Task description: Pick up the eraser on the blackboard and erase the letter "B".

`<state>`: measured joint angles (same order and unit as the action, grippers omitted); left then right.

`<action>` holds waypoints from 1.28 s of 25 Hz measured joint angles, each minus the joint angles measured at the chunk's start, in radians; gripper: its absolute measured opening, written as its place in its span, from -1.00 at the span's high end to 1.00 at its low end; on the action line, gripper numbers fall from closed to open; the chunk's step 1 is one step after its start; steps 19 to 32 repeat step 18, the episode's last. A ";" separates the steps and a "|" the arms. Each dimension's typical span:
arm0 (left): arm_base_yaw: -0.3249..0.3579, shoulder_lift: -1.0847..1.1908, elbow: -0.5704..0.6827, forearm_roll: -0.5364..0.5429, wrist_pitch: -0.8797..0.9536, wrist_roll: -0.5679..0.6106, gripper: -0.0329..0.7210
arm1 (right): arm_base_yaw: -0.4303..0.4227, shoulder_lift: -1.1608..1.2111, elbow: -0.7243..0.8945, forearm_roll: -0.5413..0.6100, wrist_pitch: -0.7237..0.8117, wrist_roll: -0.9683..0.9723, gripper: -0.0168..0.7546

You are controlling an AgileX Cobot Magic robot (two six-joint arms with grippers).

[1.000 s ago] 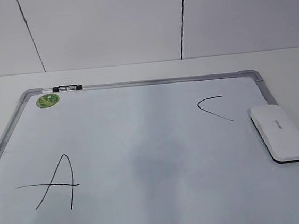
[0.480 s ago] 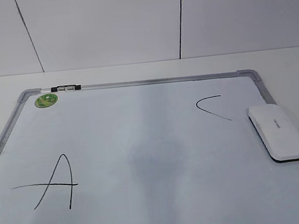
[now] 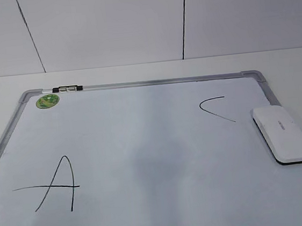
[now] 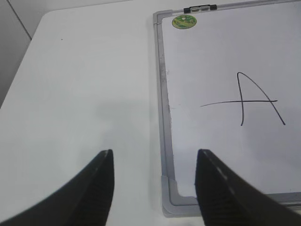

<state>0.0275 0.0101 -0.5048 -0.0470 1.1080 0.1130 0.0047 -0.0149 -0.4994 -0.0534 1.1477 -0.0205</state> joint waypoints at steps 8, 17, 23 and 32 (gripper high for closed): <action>0.000 0.000 0.000 0.000 0.000 0.000 -0.16 | 0.000 0.000 0.000 0.000 0.000 0.000 -0.53; 0.000 0.000 0.000 0.000 0.000 0.000 -0.12 | 0.000 0.000 0.000 0.000 0.000 0.000 -0.53; 0.000 0.000 0.000 0.000 0.000 0.000 -0.10 | 0.000 0.000 0.000 0.000 0.000 0.000 -0.53; 0.000 0.000 0.000 0.000 0.000 0.000 -0.10 | 0.000 0.000 0.000 0.000 0.000 0.000 -0.53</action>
